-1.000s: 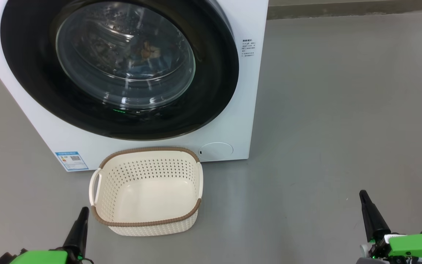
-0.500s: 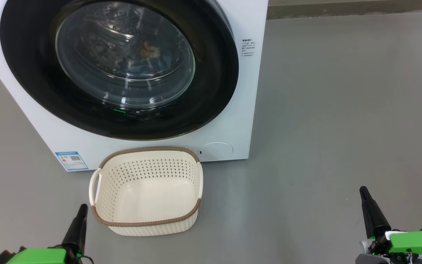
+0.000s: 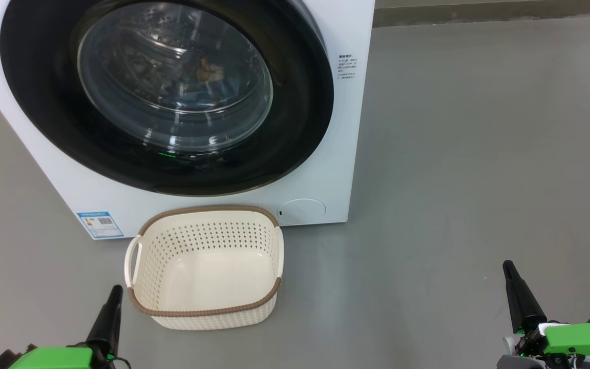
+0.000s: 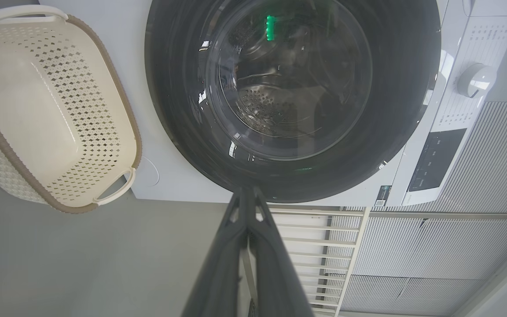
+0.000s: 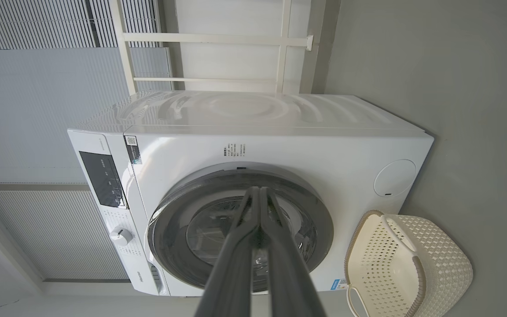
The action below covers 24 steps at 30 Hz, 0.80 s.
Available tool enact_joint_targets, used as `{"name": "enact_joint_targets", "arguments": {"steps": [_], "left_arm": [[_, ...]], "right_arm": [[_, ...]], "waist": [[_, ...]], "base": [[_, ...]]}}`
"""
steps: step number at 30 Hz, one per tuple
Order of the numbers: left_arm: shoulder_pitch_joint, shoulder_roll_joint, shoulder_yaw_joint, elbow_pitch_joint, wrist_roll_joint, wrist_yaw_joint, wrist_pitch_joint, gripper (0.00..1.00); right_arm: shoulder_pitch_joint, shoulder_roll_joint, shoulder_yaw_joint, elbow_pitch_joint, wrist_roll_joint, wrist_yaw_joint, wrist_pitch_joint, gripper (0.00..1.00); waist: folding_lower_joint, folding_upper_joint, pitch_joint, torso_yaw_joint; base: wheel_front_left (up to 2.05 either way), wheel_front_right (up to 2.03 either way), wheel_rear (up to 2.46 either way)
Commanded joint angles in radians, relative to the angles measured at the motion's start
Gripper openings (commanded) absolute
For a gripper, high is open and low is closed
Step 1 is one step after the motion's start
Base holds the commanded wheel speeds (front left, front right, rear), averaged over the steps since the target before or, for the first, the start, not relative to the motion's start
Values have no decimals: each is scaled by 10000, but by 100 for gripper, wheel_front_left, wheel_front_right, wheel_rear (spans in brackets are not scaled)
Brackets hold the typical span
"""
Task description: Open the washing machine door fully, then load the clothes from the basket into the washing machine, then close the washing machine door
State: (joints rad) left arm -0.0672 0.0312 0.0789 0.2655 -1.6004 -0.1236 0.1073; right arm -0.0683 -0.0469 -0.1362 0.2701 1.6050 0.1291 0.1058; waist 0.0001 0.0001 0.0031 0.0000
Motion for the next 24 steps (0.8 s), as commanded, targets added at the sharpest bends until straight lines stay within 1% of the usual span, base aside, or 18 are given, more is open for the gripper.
{"name": "enact_joint_targets", "arguments": {"steps": [1, 24], "left_arm": [[-409, 191, 347, -201, -84, -71, 58, 0], [-409, 190, 347, -202, -84, -71, 58, 0]], "right_arm": [[-396, -33, 222, -253, 34, 16, 76, 0], [-396, -33, 223, -253, 35, 16, 76, 0]], "waist": [[0, -1, 0, 0], [0, -1, 0, 0]], "base": [[0, 0, 0], [0, 0, 0]]}}
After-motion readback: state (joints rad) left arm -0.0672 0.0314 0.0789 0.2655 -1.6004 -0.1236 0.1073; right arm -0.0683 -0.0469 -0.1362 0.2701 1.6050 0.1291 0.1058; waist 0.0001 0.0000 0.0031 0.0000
